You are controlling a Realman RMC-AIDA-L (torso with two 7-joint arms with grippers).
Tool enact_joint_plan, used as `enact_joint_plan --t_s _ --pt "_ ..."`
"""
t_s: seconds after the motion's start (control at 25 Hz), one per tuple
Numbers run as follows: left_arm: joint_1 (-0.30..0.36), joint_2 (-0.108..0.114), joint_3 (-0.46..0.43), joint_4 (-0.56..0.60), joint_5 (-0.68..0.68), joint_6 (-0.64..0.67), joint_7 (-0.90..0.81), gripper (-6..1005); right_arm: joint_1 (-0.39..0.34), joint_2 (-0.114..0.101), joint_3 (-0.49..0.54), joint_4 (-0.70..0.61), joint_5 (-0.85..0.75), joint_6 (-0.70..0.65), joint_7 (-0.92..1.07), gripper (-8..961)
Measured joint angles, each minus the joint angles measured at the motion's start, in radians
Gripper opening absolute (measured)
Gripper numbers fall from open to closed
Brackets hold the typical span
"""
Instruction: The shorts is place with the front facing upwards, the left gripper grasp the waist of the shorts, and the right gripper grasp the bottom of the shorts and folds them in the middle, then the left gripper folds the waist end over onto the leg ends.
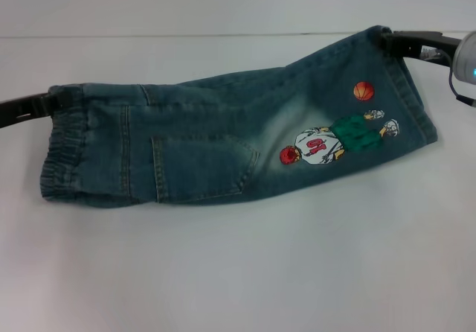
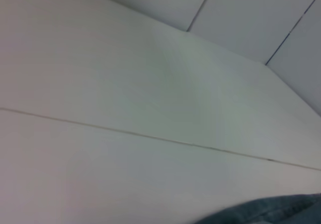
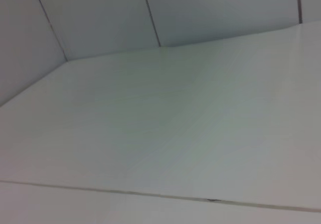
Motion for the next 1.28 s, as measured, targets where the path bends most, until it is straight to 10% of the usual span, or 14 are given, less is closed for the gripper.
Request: enact_joint_plan --t_s 1.28 --pt "0.001 -0.011 0.007 -0.053 -0.040 -0.117 0.065 147 0.054 0.019 -0.098 0.061 0.027 0.227 -0.024 43"
